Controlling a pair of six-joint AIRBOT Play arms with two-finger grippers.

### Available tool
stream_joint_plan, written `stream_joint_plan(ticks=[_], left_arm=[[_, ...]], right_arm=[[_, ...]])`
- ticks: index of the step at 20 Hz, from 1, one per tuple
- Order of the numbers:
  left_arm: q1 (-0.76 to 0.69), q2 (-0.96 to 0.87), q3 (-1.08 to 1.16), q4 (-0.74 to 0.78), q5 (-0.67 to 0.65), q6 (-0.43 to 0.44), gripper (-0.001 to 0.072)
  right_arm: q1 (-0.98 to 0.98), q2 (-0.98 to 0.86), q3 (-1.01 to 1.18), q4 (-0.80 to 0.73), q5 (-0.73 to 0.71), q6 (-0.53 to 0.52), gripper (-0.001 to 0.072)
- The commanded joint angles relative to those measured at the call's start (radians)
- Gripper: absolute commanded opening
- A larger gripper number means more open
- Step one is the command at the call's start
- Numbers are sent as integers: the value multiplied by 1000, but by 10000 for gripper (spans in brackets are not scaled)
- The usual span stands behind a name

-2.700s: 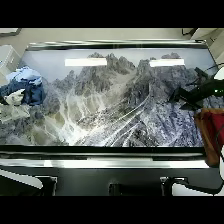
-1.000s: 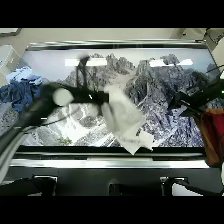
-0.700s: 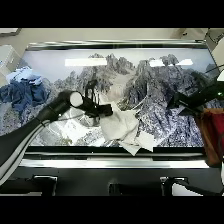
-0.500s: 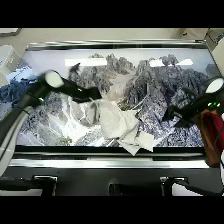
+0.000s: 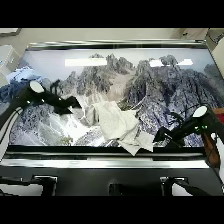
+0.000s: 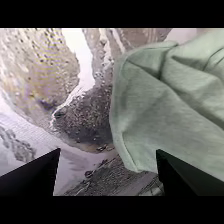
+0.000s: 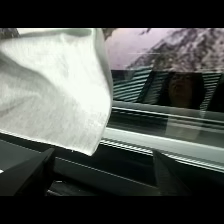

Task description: Fold the clothes and pants, and hang the long-sleeved shirts on hangers.

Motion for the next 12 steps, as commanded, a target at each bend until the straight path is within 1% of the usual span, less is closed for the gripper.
stream_joint_plan(ticks=[1, 2, 5, 6, 7, 8, 9, 12], left_arm=[[-3, -30, -162, -237, 155, 114, 702], [-15, -45, -173, -282, 175, 138, 702], [-58, -92, -172, -336, 206, 146, 701], [-74, -100, -172, -340, 227, 145, 672], [-87, -101, -172, -340, 246, 142, 484], [-97, -99, -171, -343, 263, 142, 170], [-101, -98, -168, -343, 263, 146, 30], [-101, -79, -167, -346, 249, 180, 27]], right_arm=[[1, 39, -65, 29, -16, -7, 696], [1, 42, -73, 29, -15, -6, 696], [1, 43, -105, 46, -14, 9, 696], [1, 43, -123, 61, -17, 13, 696], [1, 43, -143, 76, -31, 13, 696], [1, 43, -166, 92, -58, 13, 697], [1, 43, -193, 114, -101, 13, 697], [1, 42, -262, 198, -252, 12, 698]])
